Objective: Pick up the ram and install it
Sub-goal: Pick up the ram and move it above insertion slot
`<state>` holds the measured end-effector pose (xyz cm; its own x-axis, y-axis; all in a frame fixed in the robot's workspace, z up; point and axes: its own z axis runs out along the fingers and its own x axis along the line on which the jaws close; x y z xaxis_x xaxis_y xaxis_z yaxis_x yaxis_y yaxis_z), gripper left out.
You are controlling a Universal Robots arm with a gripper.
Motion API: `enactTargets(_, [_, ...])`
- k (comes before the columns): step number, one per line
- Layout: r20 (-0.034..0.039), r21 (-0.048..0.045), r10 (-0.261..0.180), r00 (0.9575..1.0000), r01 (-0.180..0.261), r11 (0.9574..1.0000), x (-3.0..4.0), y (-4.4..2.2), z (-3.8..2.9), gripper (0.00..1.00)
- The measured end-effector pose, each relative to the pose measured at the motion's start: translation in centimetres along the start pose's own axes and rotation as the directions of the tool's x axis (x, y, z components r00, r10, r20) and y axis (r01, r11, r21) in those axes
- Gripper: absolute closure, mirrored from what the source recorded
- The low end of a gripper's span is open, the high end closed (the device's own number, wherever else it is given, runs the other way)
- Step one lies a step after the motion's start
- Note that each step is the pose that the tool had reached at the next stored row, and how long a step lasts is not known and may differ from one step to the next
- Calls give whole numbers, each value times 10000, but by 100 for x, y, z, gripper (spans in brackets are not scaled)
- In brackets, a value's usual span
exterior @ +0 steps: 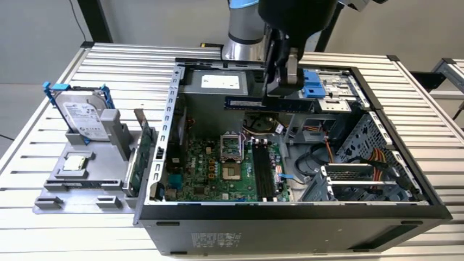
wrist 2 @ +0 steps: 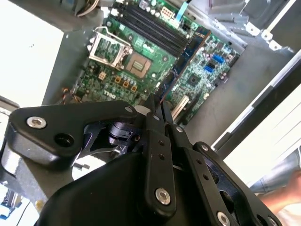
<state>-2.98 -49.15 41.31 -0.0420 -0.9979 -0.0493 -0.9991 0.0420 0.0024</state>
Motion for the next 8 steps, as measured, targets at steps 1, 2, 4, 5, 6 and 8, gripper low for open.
enactTargets(1, [1, 0, 1, 10000, -1, 10000, -5, -44, 0, 100])
enactTargets(2, [1, 0, 1, 10000, -1, 10000, -8, -90, 1, 100])
enactTargets(4, [1, 0, 0, 10000, 0, 10000, -16, -181, 1, 100])
enactTargets(5, [0, 0, 0, 10000, 0, 10000, -18, -219, 1, 100])
enactTargets(6, [0, -1, 1, 10000, -1, 10000, -19, -246, 1, 100])
enactTargets(8, [0, 0, 4, 10000, -4, 10000, -21, -291, 1, 100])
